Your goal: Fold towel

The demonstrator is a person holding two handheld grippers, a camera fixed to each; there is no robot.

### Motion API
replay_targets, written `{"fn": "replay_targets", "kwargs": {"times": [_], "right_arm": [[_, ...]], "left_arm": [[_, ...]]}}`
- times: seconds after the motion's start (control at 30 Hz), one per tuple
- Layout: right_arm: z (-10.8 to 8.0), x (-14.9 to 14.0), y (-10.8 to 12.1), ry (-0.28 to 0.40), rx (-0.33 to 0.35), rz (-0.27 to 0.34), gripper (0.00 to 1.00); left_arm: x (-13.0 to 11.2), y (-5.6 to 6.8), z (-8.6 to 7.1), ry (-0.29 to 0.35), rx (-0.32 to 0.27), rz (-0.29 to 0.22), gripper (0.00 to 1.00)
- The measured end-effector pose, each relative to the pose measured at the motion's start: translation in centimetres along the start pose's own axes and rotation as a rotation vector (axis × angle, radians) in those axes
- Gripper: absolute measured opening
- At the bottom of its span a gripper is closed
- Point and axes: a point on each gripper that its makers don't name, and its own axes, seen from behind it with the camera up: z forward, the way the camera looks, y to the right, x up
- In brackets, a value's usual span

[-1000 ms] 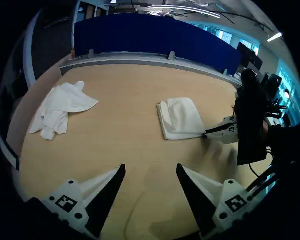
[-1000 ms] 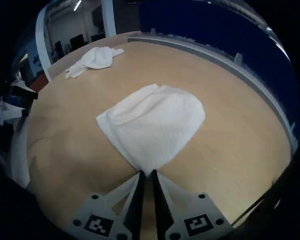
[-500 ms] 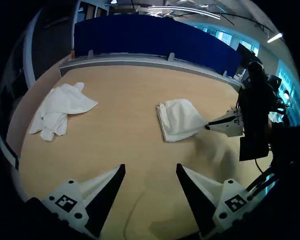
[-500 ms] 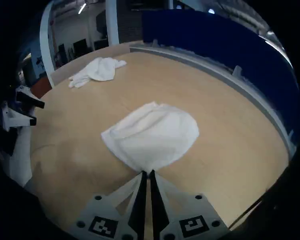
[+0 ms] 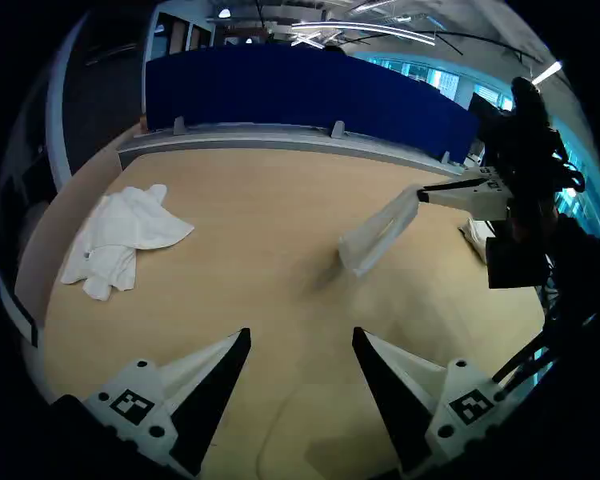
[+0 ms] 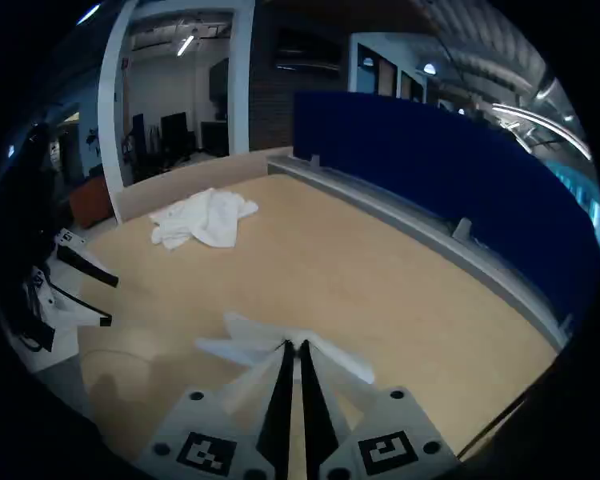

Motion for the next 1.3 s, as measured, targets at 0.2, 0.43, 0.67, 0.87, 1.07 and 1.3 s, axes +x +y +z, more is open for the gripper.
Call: {"fn": "replay_targets", "kwargs": {"times": [0.2, 0.43, 0.67, 0.87, 1.07, 1.3], "right_arm": [[-1.0, 1.6, 0.6, 0.027, -0.012, 0.003, 0.06], [-2.2, 1.6, 1.6, 0.031, -0.036, 0.008, 0.06], [-3.2, 1.7, 2.6, 0.040, -0.053, 0.027, 0.06], [-4.4, 1.6, 4.3, 0.049, -0.075, 0.051, 0.06], [-6.4, 1.0, 7.6, 0.047, -0.119, 0.066, 0.06], [-9.2, -0.6, 12.5, 0.028, -0.181, 0.079, 0.06]], "left_arm": [[0.7, 0.3, -0.3, 0.014, -0.006, 0.001, 0.94], [1.0, 0.7, -0.5, 0.020, -0.014, 0.011, 0.94], [1.0, 0.9, -0.3, 0.021, -0.023, 0.009, 0.94], [1.2, 1.1, -0.2, 0.020, -0.026, 0.013, 0.94], [1.7, 1.2, -0.1, 0.019, -0.028, 0.019, 0.94], [1.8, 1.4, 0.2, 0.011, -0.025, 0.034, 0.94]]}}
